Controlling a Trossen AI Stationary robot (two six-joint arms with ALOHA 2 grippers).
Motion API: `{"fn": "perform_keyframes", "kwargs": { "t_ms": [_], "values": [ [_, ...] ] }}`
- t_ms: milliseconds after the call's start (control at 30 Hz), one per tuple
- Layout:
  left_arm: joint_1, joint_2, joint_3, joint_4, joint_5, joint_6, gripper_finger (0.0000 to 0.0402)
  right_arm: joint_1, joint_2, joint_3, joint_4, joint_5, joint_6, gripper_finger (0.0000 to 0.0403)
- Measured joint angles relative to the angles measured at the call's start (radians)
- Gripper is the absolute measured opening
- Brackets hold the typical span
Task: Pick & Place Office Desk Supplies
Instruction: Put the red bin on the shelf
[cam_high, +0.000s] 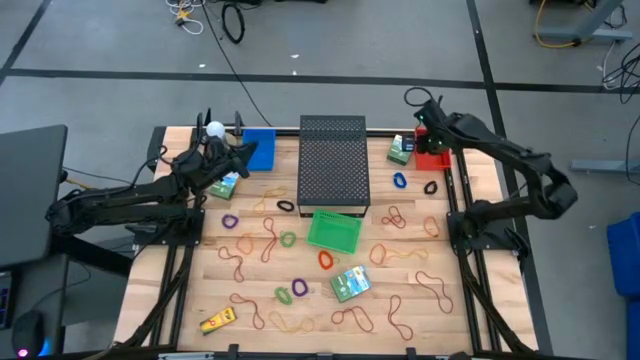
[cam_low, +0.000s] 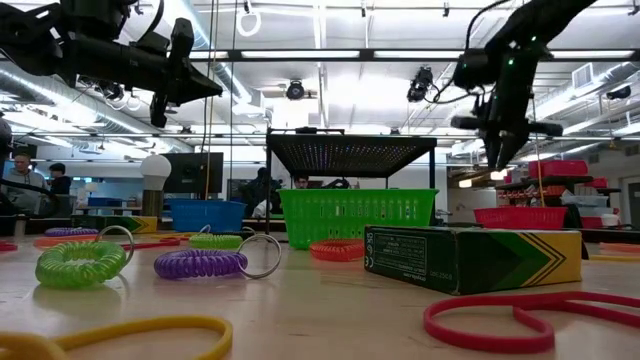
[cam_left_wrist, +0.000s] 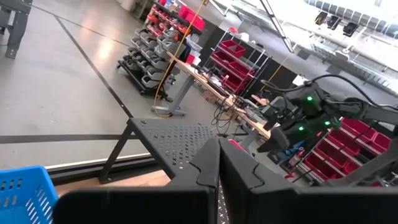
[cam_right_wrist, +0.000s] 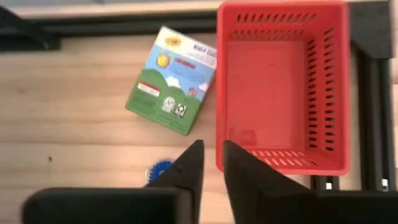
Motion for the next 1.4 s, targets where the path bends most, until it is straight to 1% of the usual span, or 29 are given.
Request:
{"fn": "perform_keyframes", "kwargs": {
  "t_ms": [100, 200, 300, 400, 567, 900, 1033, 1100, 1167, 1300, 1400],
  "values": [
    [0.000, 0.000, 0.000, 0.000, 0.000, 0.011, 0.0010, -0.008, 0.046, 0.000, 0.021, 0.000, -0.012, 0.0112],
    [0.000, 0.000, 0.000, 0.000, 0.000, 0.012, 0.0010, -0.010, 0.095, 0.000, 0.051, 0.016, -0.013, 0.0135],
    [0.000, 0.000, 0.000, 0.000, 0.000, 0.012, 0.0010, -0.015, 0.148, 0.000, 0.077, 0.027, -0.013, 0.0147],
    [0.000, 0.000, 0.000, -0.003, 0.000, 0.039, 0.0010, -0.031, 0.195, 0.000, 0.079, 0.027, -0.012, 0.0146],
    [0.000, 0.001, 0.000, -0.003, -0.024, 0.045, 0.0010, -0.066, 0.251, 0.000, 0.080, 0.048, -0.012, 0.0129],
    [0.000, 0.005, 0.000, -0.013, -0.026, 0.050, 0.0010, -0.083, 0.308, 0.000, 0.112, -0.037, -0.013, 0.0083],
    [0.001, 0.005, 0.000, -0.010, -0.027, 0.051, 0.0010, -0.083, 0.312, 0.000, 0.113, -0.047, -0.029, 0.0051],
    [0.001, 0.005, 0.000, -0.010, -0.029, 0.052, 0.0010, -0.083, 0.300, 0.000, 0.102, -0.048, -0.028, 0.0026],
    [0.001, 0.005, 0.000, -0.014, -0.030, 0.053, 0.0010, -0.082, 0.272, 0.000, 0.084, -0.050, -0.017, 0.0013],
    [0.001, 0.005, 0.000, -0.036, -0.034, 0.059, 0.0010, -0.058, 0.182, 0.004, 0.016, -0.081, 0.053, 0.0020],
    [0.001, 0.005, 0.000, -0.039, -0.033, 0.059, 0.0010, -0.017, 0.114, 0.063, -0.112, -0.082, 0.100, 0.0011]
  ]
}}
